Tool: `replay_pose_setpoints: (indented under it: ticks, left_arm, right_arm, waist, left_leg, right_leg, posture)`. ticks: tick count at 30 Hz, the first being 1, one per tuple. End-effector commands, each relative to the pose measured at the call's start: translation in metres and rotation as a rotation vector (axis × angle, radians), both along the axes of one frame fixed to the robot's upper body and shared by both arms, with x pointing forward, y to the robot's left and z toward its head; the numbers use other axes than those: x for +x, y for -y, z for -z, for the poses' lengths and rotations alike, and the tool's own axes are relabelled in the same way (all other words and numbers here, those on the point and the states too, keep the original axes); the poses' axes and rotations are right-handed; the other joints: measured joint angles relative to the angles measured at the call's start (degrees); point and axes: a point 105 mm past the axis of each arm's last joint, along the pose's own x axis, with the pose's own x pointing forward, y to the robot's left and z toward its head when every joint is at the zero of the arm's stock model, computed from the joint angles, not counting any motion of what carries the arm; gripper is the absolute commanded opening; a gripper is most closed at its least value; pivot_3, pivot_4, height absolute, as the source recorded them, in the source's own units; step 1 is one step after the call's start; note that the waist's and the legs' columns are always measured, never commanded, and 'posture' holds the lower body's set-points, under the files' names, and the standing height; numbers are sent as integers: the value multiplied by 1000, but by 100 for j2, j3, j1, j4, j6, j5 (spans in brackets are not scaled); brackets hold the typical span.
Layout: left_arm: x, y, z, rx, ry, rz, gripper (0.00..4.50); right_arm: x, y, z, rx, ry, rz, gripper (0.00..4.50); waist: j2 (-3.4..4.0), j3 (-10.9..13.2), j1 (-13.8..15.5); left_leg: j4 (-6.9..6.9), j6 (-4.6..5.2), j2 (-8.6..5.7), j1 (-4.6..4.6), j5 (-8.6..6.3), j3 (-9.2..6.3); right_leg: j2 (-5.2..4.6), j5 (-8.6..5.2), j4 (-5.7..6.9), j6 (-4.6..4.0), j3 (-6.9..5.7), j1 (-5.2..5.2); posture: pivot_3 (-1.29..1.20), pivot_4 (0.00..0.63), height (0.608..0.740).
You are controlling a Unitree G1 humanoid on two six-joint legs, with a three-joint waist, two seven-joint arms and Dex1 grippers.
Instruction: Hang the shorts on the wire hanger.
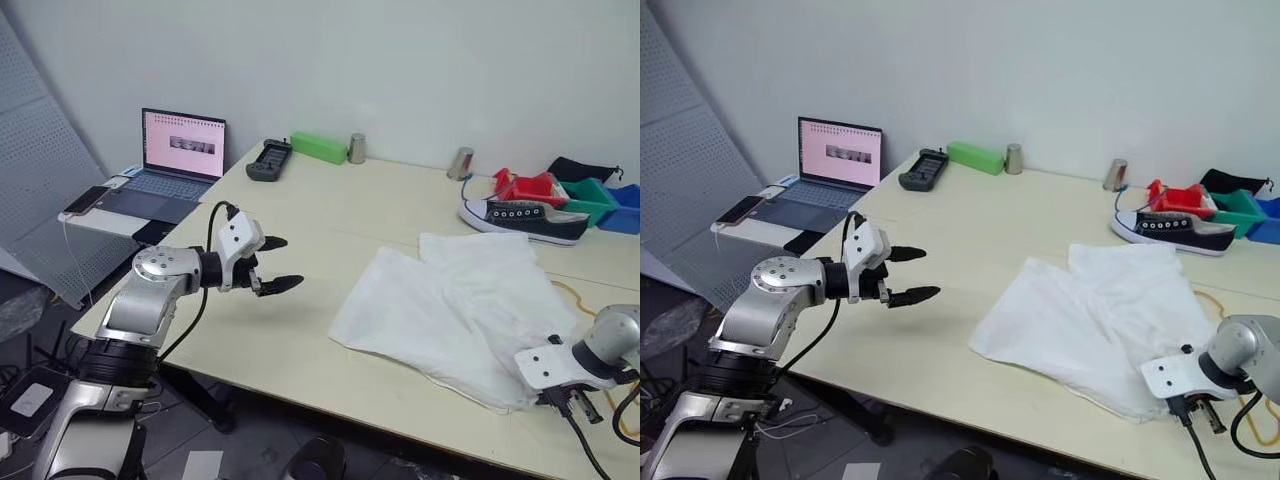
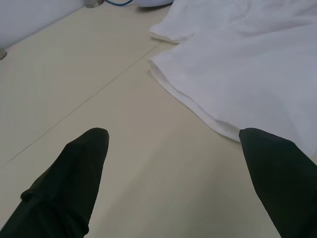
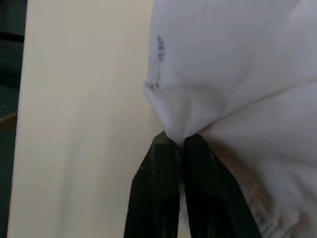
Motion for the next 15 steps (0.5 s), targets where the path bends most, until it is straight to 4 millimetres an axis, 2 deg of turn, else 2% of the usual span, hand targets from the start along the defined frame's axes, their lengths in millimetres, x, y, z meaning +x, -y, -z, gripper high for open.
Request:
replay_pose_setpoints:
  ticks: [1,7,12,15]
  left_arm:
    - [2,6,-13,2,48,36,4500]
    - [5,8,-7,7,23,50,4500]
    - [20,23,1,-14,-20,69,4500]
    - [30,34,3,-40,-52,81,4500]
  right_arm:
    - [2,-21,-21,91,16,13,1384]
    - [0,-50,-59,203,27,32,2803]
    - [-3,-79,-89,336,31,69,3888]
    - [-5,-90,-97,387,30,86,3888]
  waist:
    - [6,-1,-48]
    - [12,2,-100]
    - [18,6,-158]
    - [14,5,-192]
  left_leg:
    - [0,0,0,-1,0,-2]
    - [1,0,-1,0,0,-13]
    - [9,0,-6,1,0,-26]
    - [12,0,-9,1,0,-34]
  right_leg:
    - [0,-1,3,-2,0,0]
    - [10,-3,7,-5,-13,2]
    - [13,-3,7,-5,-25,14]
    - [13,-2,4,-5,-31,21]
  posture:
    - [391,0,740]
    - [372,0,740]
    - [350,0,740]
    - [334,0,740]
